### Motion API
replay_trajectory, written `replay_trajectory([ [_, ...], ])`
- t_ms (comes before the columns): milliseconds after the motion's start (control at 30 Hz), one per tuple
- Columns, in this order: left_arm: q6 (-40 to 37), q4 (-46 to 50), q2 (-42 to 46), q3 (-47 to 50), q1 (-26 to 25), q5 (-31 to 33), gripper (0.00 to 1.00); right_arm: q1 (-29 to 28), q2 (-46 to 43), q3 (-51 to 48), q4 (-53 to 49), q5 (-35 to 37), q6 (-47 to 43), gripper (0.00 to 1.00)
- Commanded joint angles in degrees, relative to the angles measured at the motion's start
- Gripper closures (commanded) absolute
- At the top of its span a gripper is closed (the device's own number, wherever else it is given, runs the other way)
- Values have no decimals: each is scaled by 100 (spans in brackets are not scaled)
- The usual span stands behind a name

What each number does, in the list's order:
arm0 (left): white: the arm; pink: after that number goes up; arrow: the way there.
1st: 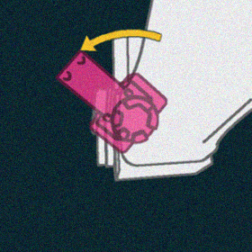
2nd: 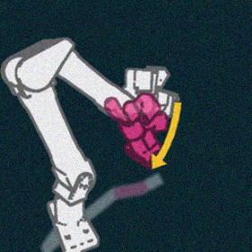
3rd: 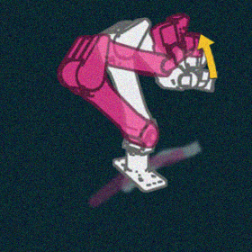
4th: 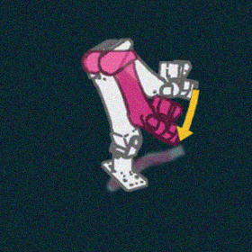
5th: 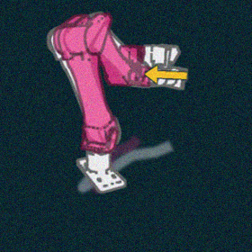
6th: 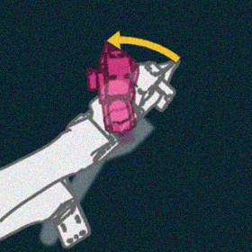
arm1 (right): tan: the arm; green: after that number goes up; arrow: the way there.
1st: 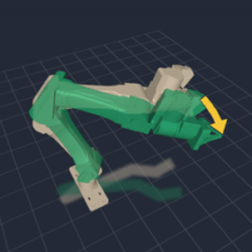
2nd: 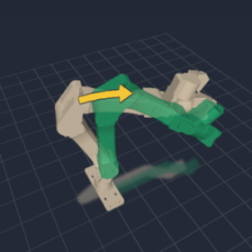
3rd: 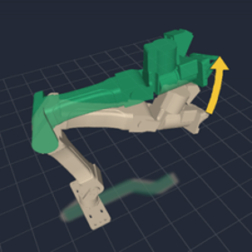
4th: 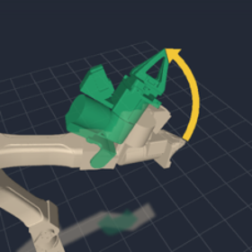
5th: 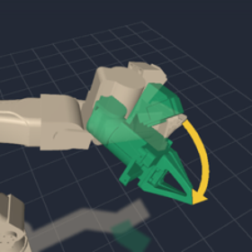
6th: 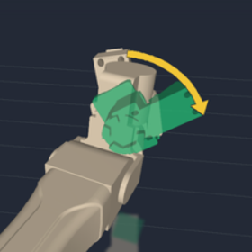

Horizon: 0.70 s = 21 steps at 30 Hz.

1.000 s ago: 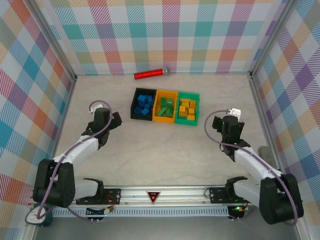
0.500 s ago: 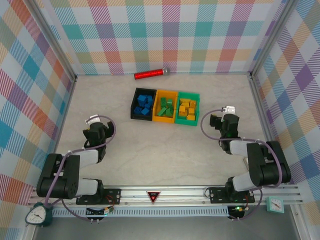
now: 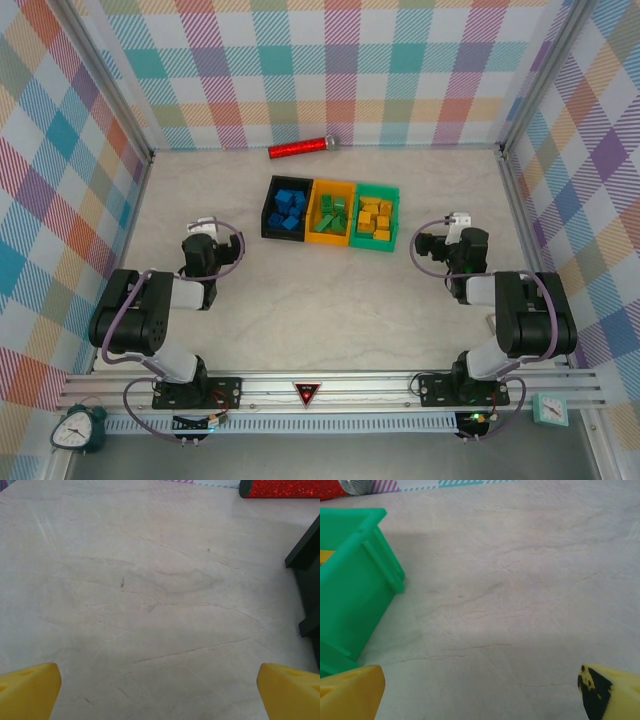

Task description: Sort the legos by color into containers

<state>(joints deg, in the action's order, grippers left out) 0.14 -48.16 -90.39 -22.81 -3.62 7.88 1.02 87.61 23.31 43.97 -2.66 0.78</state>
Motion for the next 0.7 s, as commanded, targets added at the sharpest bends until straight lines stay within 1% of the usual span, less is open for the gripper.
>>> replay_trajectory([
  [0, -157, -88, -6, -83, -2, -194, 0, -5, 18, 68, 213, -287, -16, 1],
  [667, -156, -80, -4, -84, -9, -179, 0, -16, 12, 77, 199, -270, -25, 1],
])
